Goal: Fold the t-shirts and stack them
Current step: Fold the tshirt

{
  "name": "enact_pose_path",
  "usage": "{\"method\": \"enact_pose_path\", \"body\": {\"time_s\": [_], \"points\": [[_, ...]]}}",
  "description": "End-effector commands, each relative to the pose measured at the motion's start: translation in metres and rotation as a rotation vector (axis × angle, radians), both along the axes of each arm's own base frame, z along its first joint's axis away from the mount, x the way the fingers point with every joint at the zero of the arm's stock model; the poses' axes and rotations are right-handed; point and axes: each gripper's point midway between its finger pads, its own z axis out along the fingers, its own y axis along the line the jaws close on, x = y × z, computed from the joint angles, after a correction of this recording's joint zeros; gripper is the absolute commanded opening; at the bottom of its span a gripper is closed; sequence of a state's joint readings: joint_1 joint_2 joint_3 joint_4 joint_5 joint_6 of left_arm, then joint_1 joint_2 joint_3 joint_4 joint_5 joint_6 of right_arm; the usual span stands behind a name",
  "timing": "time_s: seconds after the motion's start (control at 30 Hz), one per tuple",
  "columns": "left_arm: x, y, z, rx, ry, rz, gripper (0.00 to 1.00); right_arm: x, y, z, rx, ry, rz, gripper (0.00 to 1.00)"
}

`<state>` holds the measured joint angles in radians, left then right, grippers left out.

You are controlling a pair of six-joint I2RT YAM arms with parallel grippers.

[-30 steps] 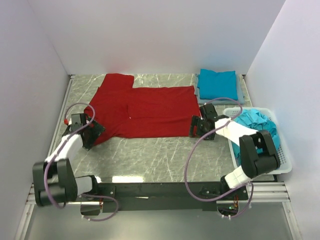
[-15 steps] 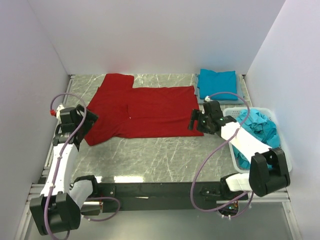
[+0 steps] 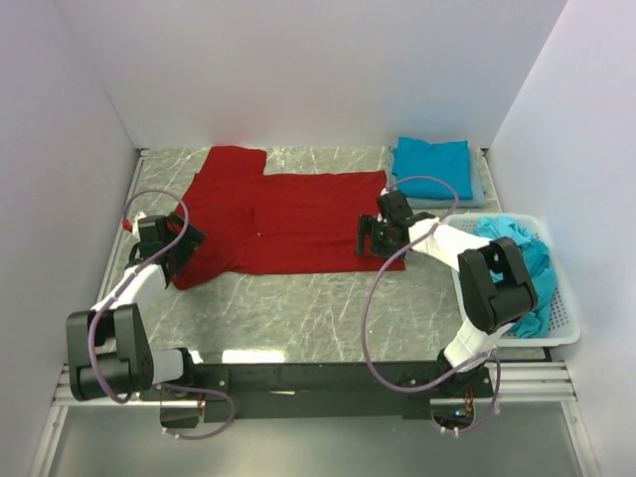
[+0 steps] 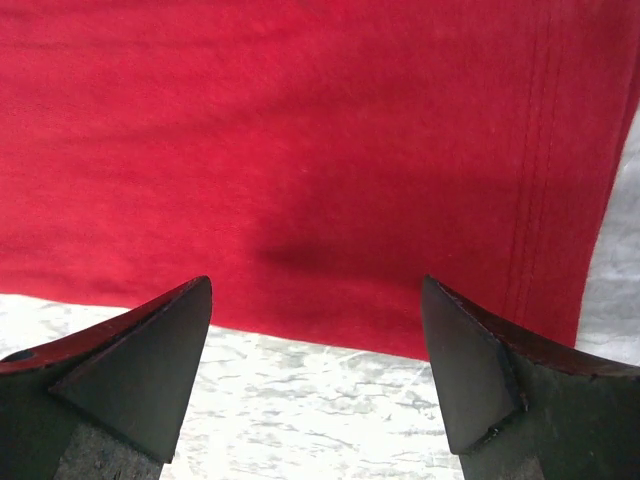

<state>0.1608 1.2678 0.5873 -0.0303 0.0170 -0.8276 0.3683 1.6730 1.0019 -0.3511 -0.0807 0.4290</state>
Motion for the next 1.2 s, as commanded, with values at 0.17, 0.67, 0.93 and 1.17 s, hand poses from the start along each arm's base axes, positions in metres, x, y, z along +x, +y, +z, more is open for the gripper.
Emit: {"method": "enact_pose_path", "body": {"time_s": [0.17,0.67,0.93,1.17], "points": [[0.012,0.023,-0.017,0.080,-0.044,0.032,0.99,-0.016,-0.017,-0.025,0.015,0.086,-0.033,0.91],[0.017,0.036,-0.039,0.021,0.078,-0.040,0.99,-0.028,-0.033,-0.030,-0.022,0.119,-0.036,0.91],[-0.028,0.029,-0.053,-0.060,0.215,0.086,0.99,-0.055,-0.036,-0.032,-0.004,0.147,-0.046,0.91],[-0.080,0.045,-0.052,0.001,0.307,0.267,0.99,-0.091,-0.035,-0.032,0.015,0.164,-0.028,0.91]]}}
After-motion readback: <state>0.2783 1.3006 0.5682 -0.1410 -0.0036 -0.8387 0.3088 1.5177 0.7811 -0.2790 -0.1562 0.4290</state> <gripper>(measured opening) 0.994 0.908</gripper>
